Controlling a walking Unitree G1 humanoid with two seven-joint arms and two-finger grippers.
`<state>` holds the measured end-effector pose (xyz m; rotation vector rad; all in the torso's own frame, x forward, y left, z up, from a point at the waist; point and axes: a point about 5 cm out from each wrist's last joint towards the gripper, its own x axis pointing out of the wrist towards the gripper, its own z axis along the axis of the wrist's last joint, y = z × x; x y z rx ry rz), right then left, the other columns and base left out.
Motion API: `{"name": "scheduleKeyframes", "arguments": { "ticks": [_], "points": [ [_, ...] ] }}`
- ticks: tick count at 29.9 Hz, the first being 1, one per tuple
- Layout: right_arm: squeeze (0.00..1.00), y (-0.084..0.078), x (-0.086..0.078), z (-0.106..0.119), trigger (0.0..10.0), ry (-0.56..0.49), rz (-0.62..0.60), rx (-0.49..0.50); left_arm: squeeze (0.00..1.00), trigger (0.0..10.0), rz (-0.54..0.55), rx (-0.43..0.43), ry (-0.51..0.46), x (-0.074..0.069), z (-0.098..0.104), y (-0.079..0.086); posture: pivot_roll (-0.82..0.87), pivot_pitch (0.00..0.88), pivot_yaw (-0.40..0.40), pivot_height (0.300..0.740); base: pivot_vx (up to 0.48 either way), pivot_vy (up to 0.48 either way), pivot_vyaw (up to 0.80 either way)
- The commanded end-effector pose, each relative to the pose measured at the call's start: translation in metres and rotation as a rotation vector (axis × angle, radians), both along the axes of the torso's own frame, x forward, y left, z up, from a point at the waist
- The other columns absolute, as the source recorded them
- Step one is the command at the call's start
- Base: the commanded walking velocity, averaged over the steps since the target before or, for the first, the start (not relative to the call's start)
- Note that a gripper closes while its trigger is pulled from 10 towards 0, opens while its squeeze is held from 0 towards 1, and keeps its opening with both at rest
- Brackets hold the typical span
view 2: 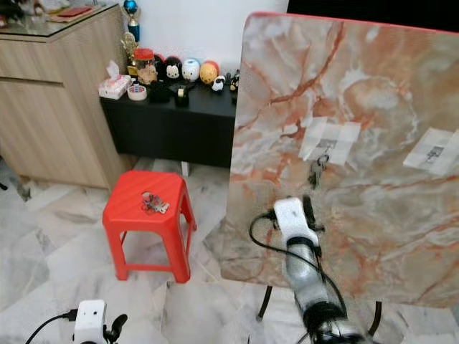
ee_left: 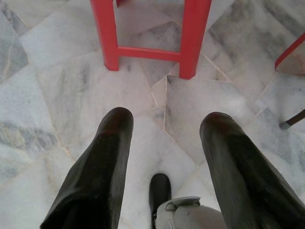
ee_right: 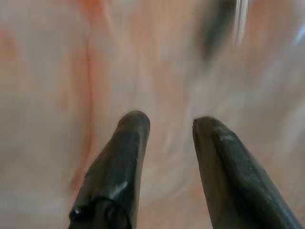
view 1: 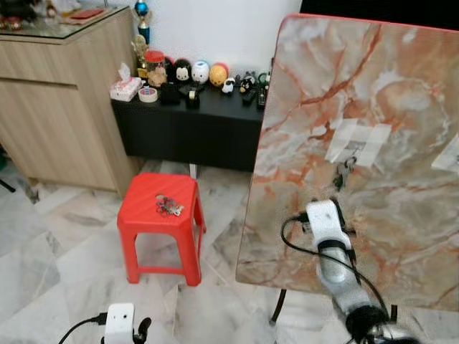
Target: Hang keys on a hook
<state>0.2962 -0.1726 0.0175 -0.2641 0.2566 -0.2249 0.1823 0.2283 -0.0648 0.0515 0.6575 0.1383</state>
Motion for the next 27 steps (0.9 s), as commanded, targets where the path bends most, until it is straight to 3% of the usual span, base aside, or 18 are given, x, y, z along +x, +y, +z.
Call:
{"name": "scheduleKeyframes", "arguments": {
  "ticks": [1, 3, 4, 5, 6, 7, 8, 12, 13, 14, 20, 27],
  "points": [
    [0.00, -0.006, -0.025, -0.029, 10.0, 0.133, -0.050, 0.151, 0.00, 10.0, -0.010, 0.002, 0.035, -0.005, -0.004, -0.002, 0.09, 0.000, -0.088, 0.740, 0.000, 0.000, 0.00],
    [0.00, -0.008, -0.031, -0.036, 10.0, 0.166, -0.059, 0.174, 0.00, 10.0, -0.008, -0.001, 0.040, -0.005, -0.004, -0.003, 0.09, 0.000, -0.088, 0.740, 0.000, 0.000, 0.00],
    [0.00, -0.008, -0.043, -0.050, 10.0, 0.254, -0.065, 0.260, 0.00, 10.0, -0.009, -0.005, 0.048, -0.006, -0.005, -0.003, 0.09, 0.000, -0.083, 0.740, 0.000, 0.000, 0.00],
    [0.00, -0.008, -0.043, -0.050, 10.0, 0.254, -0.065, 0.260, 0.00, 10.0, -0.009, -0.005, 0.048, -0.006, -0.005, -0.003, 0.09, 0.000, -0.083, 0.740, 0.000, 0.000, 0.00],
    [0.00, -0.004, -0.051, -0.060, 10.0, 0.322, -0.055, 0.335, 0.00, 10.0, -0.012, -0.006, 0.053, -0.006, -0.006, -0.003, 0.08, 0.000, -0.080, 0.740, 0.000, 0.000, 0.00],
    [0.00, 0.000, -0.066, -0.073, 10.0, 0.412, -0.033, 0.360, 0.00, 10.0, -0.018, -0.006, 0.071, -0.008, -0.007, -0.003, 0.07, 0.000, -0.073, 0.740, 0.000, 0.000, 0.00],
    [0.00, 0.000, -0.066, -0.073, 10.0, 0.412, -0.033, 0.360, 0.00, 10.0, -0.018, -0.006, 0.071, -0.008, -0.007, -0.003, 0.07, 0.000, -0.073, 0.740, 0.000, 0.000, 0.00],
    [0.00, -0.002, -0.099, -0.095, 10.0, 0.581, -0.079, 0.426, 0.00, 10.0, -0.028, -0.005, 0.117, -0.012, -0.011, -0.004, 0.07, 0.000, -0.071, 0.740, 0.000, 0.000, 0.00],
    [0.00, -0.005, -0.122, -0.107, 10.0, 0.681, -0.108, 0.418, 0.00, 10.0, -0.042, -0.003, 0.137, -0.014, -0.013, -0.006, 0.07, 0.000, -0.074, 0.740, 0.000, 0.000, 0.00],
    [0.00, -0.006, -0.129, -0.110, 10.0, 0.705, -0.115, 0.412, 0.00, 10.0, -0.044, -0.003, 0.142, -0.014, -0.013, -0.006, 0.08, 0.000, -0.075, 0.740, 0.000, 0.000, 0.00],
    [0.00, -0.009, -0.145, -0.116, 10.0, 0.728, -0.146, 0.446, 0.00, 10.0, -0.042, -0.007, 0.158, -0.017, -0.015, -0.006, 0.08, 0.000, -0.066, 0.740, 0.000, 0.000, 0.00],
    [0.00, -0.012, -0.144, -0.116, 10.0, 0.728, -0.175, 0.462, 0.00, 10.0, -0.049, -0.009, 0.168, -0.017, -0.015, -0.006, 0.08, 0.000, -0.057, 0.740, 0.000, 0.000, 0.00]
  ]
}}
